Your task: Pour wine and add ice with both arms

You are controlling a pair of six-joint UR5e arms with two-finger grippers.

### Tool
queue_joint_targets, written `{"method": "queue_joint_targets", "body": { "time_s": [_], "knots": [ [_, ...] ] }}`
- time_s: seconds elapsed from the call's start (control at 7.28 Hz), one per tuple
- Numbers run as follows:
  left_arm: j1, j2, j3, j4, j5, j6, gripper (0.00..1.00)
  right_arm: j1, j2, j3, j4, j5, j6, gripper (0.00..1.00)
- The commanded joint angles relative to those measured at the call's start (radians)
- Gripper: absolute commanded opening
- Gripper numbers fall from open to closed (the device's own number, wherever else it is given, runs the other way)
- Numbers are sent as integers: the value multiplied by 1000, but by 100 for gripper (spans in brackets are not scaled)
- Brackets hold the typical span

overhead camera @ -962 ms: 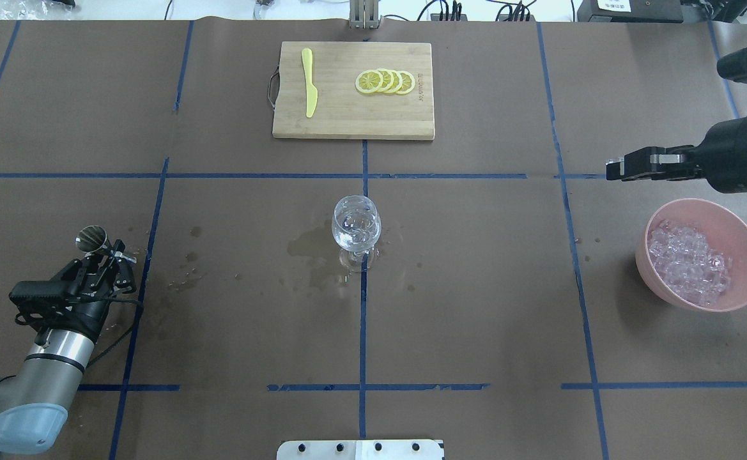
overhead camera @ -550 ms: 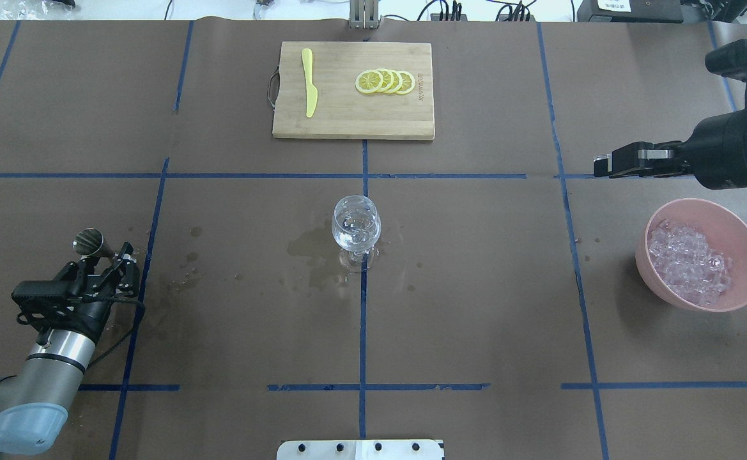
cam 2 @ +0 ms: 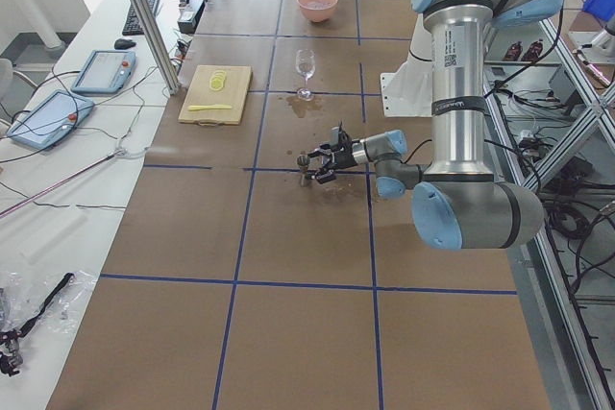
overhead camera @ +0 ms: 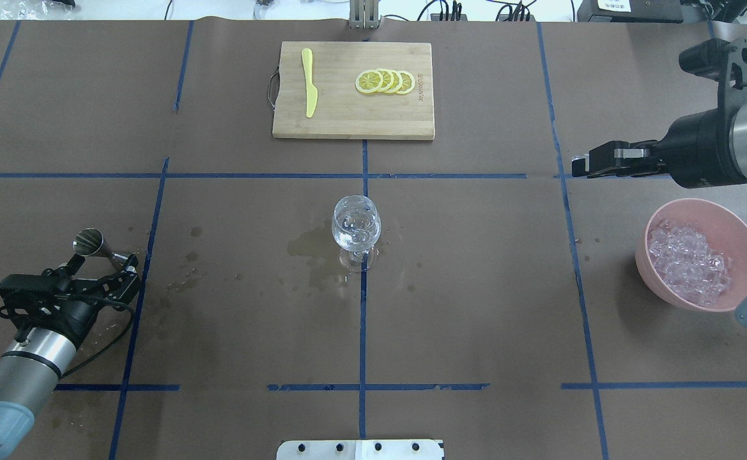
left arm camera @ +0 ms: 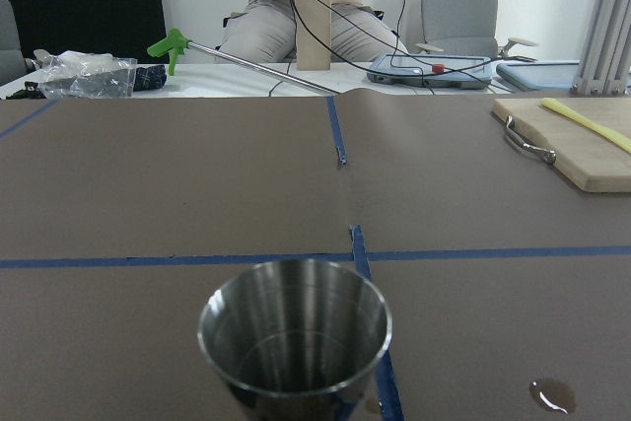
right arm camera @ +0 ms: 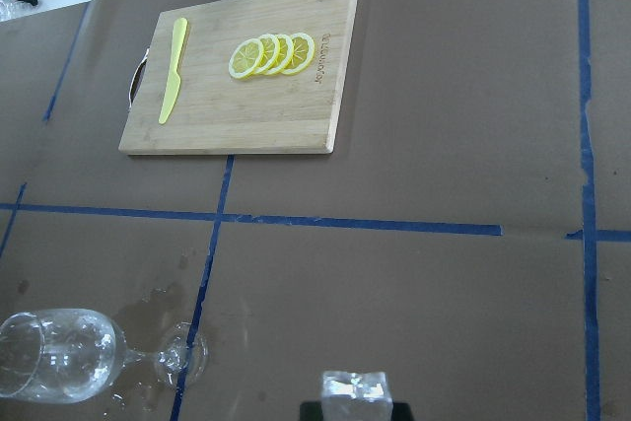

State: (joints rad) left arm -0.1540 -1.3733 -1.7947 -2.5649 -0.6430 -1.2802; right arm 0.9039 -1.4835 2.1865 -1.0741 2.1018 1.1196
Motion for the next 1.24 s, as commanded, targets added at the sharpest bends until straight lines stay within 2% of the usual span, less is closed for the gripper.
{"method": "queue_joint_targets", "body": {
  "time_s": [0.0,0.27,0.41,0.55,0.69,0.82,1.1],
  "knots": [
    [-2,51,-64,29,-119,19,100,-13,37,-14,-1,1,3,0],
    [-3,109,-159,94,-289,15,100,-36,130,-31,-42,-3,71,0],
    [-7,182,-245,106,-414,18,100,-37,216,-39,-134,-5,71,0],
    [-15,228,-346,179,-535,18,100,-66,280,-45,-205,-26,72,0],
    [-27,229,-409,263,-597,16,100,-107,345,-72,-240,-64,78,0],
    [-38,229,-420,287,-641,15,100,-155,417,-121,-250,-101,122,0],
    [-52,230,-422,289,-668,16,100,-273,494,-172,-254,-219,157,0]
  ]
}}
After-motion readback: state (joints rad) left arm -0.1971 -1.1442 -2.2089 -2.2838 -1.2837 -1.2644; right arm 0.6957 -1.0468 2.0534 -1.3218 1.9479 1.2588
